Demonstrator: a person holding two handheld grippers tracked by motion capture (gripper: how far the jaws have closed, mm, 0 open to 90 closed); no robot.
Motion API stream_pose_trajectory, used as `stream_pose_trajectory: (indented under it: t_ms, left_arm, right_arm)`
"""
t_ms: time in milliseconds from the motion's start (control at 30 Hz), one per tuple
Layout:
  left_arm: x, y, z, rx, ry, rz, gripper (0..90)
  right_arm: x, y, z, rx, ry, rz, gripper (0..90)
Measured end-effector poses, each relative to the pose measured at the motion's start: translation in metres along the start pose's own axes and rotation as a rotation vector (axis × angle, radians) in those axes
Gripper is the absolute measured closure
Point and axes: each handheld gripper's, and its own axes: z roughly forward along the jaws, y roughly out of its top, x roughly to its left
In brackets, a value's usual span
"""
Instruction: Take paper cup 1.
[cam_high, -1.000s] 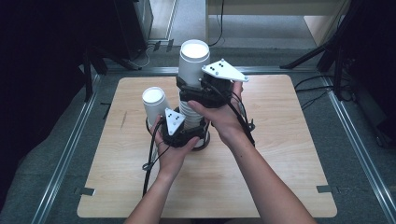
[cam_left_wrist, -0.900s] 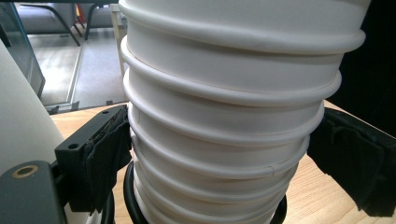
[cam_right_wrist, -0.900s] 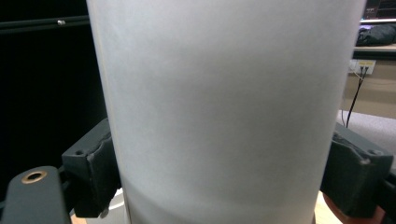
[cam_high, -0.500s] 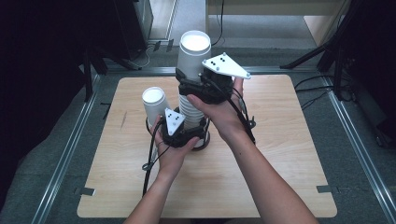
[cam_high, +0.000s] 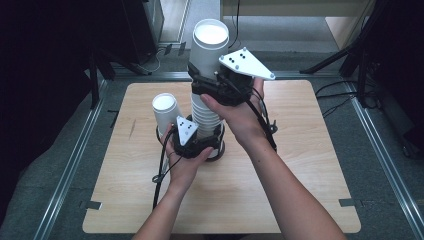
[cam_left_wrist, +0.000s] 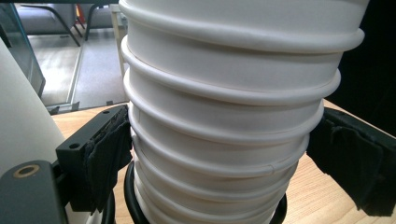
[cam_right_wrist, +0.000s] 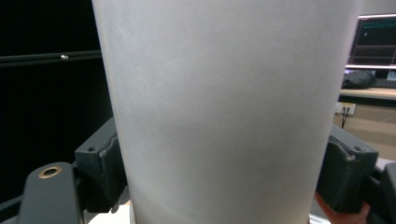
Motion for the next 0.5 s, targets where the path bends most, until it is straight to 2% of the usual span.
stream_pose_trajectory:
  t_ms: [267,500]
  left_arm:
    - [0.000,0.000,0.000,0.002,-0.001,0.005,7.8]
    - [0.001,0.000,-0.001,0.005,-0.003,0.007,8.0]
  right_arm:
    - [-0.003,0.019,-0.008,-0.043,0.000,-0.006,18.4]
    - [-0.008,0.030,-0.018,-0.082,-0.009,0.007,18.7]
